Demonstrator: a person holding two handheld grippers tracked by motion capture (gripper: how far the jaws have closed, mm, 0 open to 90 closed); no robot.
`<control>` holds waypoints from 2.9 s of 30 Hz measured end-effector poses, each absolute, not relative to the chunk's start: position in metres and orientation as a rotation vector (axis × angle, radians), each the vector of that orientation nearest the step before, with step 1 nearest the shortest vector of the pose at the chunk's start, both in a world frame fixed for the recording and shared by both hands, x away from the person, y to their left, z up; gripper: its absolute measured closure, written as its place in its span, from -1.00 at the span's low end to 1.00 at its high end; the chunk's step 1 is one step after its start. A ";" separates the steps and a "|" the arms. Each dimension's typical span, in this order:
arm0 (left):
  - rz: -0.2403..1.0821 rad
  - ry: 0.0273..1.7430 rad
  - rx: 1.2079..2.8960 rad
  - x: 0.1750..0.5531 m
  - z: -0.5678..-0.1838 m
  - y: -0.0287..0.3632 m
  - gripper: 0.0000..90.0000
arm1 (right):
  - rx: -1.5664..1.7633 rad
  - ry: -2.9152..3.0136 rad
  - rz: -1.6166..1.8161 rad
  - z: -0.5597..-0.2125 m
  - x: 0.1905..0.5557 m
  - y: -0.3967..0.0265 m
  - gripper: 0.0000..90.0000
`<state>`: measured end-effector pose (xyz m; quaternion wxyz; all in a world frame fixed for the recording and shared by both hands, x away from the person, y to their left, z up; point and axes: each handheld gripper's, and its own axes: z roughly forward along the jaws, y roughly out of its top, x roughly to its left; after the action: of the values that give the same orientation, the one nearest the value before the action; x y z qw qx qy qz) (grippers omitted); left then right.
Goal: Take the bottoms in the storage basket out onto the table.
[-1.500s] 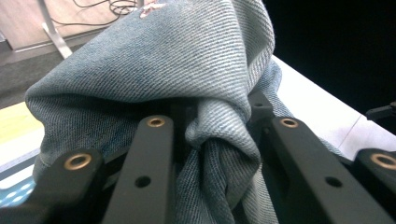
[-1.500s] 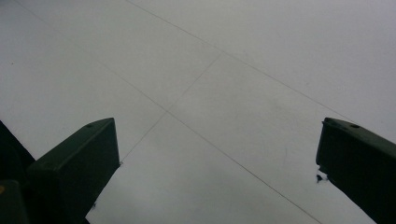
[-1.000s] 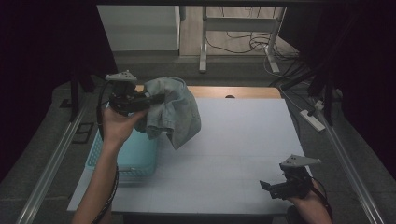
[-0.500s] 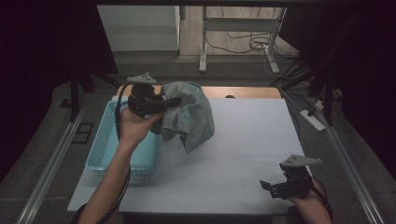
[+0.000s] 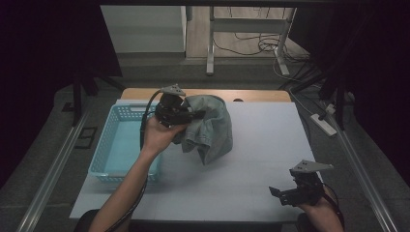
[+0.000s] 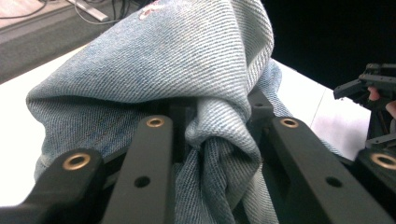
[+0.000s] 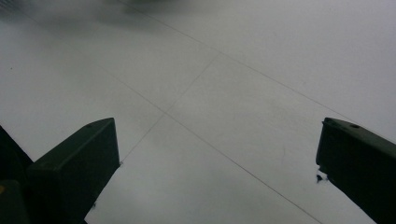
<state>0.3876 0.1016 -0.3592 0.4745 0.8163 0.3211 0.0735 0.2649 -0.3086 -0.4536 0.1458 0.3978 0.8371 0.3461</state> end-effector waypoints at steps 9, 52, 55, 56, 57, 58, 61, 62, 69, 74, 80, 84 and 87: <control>0.133 0.785 2.061 0.397 -0.382 0.080 0.58 | 1.145 2.410 0.995 -0.454 0.265 -0.308 -1.00; 0.038 0.823 2.215 0.422 -0.465 0.055 0.44 | 1.132 2.422 0.984 -0.454 0.265 -0.308 -1.00; 0.047 0.824 2.231 0.421 -0.471 0.052 0.43 | 1.130 2.422 0.984 -0.454 0.265 -0.308 -1.00; 0.046 0.825 2.239 0.422 -0.474 0.051 0.41 | 1.130 2.423 0.983 -0.454 0.265 -0.308 -1.00; 0.048 0.818 2.251 0.422 -0.476 0.051 0.39 | 1.129 2.423 0.983 -0.454 0.265 -0.308 -1.00; 0.053 0.813 2.263 0.422 -0.479 0.050 0.38 | 1.128 2.424 0.983 -0.454 0.265 -0.307 -1.00; 0.064 0.803 2.291 0.422 -0.486 0.047 0.33 | 1.127 2.426 0.981 -0.454 0.265 -0.307 -1.00; 0.069 0.801 2.300 0.422 -0.487 0.046 0.32 | 1.129 2.426 0.980 -0.454 0.265 -0.307 -1.00; 0.090 0.804 2.317 0.421 -0.499 0.042 0.18 | 1.125 2.433 0.972 -0.454 0.265 -0.307 -1.00; 0.106 0.796 2.326 0.421 -0.501 0.040 0.09 | 1.121 2.438 0.968 -0.455 0.265 -0.306 -1.00; 0.083 0.801 2.316 0.423 -0.500 0.041 -0.03 | 1.121 2.438 0.969 -0.455 0.265 -0.306 -1.00; 0.073 0.798 2.309 0.423 -0.498 0.043 -0.11 | 1.124 2.439 0.970 -0.455 0.265 -0.307 -1.00; 0.072 0.788 2.306 0.423 -0.496 0.043 -0.18 | 1.125 2.439 0.970 -0.454 0.265 -0.307 -1.00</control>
<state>0.4234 0.0432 -0.4957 0.3447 0.8879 0.3034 0.0275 0.2652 -0.3068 -0.4544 0.1423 0.3898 0.8454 0.3363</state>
